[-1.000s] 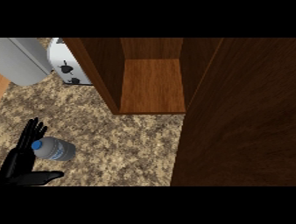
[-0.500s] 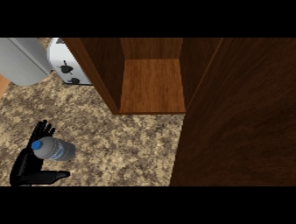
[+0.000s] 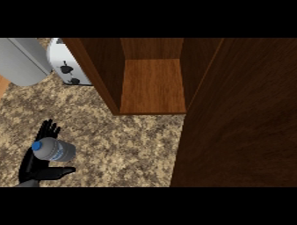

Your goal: Pick up the bottled water, place it into the cabinet and close the cabinet

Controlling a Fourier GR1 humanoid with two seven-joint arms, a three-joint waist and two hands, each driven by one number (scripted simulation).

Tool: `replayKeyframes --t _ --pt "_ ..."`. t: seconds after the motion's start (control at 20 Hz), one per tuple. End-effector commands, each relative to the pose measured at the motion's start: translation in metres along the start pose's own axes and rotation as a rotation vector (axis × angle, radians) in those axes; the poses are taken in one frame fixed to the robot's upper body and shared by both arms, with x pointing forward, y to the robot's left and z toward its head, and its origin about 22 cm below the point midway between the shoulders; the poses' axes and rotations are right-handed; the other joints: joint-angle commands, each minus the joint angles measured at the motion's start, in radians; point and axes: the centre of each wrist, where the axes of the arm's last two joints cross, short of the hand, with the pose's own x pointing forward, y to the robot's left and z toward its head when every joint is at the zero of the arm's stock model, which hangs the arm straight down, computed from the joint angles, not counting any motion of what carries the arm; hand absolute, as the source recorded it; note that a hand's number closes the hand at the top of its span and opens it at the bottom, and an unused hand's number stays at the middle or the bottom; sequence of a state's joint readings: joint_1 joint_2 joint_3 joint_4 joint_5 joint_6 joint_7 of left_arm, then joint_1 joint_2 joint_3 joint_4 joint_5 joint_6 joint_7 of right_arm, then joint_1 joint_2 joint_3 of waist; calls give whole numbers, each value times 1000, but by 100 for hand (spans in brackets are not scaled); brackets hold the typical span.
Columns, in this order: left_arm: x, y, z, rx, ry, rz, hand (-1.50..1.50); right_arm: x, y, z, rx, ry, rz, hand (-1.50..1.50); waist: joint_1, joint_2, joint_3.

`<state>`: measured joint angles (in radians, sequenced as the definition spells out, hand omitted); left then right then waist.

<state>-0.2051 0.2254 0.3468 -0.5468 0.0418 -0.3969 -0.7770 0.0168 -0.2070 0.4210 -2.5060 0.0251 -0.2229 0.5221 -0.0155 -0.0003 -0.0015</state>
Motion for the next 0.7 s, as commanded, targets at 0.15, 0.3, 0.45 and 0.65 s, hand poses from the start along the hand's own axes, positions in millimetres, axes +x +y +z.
replayKeyframes --t 0.15,0.3,0.45,0.65 --pt "4 -5 -24 -51 -28 109 -150 31 -4 26 -33 -55 -7 -150 -2 0 -1" --pt "-1 -8 -20 -84 -24 145 150 20 -5 29 -40 -62 -24 -150 -4 0 0" --pt "-14 -33 -22 -137 5 212 150 25 -14 29 -14 -60 4 -150 -6 1 0" --pt "4 -43 -51 -171 -74 85 150 24 -14 22 -51 -46 6 -150 1 0 0"
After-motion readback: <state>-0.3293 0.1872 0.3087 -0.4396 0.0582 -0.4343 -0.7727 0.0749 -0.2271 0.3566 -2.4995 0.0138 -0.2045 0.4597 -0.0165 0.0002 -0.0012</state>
